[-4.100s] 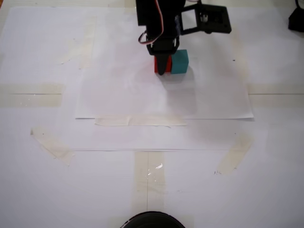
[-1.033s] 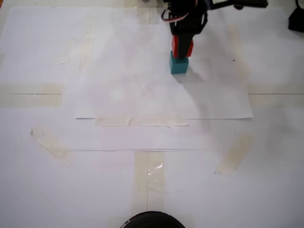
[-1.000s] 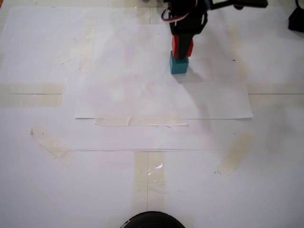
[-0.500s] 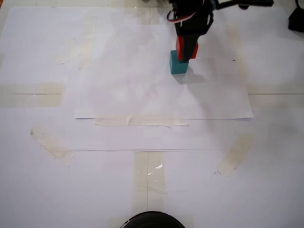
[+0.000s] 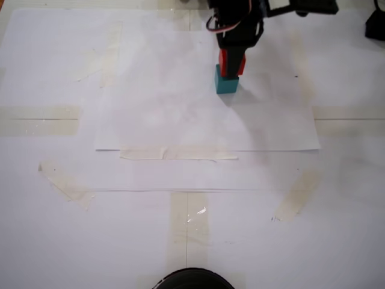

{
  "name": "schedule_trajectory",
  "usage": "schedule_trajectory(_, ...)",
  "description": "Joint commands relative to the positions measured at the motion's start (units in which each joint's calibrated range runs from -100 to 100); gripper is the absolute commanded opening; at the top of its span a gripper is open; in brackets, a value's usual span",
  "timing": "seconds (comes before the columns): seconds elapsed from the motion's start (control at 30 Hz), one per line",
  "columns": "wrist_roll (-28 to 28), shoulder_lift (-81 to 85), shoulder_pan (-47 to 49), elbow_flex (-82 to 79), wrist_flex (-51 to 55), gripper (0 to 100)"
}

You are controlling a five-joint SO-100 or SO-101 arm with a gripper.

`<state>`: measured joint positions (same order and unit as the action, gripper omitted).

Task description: Put the red cube on the top of the blue cube.

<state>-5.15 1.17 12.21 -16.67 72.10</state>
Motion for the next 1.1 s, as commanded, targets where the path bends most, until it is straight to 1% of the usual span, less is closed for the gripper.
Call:
schedule_trajectory(0.0, 0.2, 3.98, -1.23, -0.26, -0.64, 15)
schedule_trajectory(0.8, 0.15, 2.26, -1.16, -2.53, -3.74, 15)
schedule_trajectory(1.07, -0.2, 2.43, -0.78, -3.25, -1.94, 28)
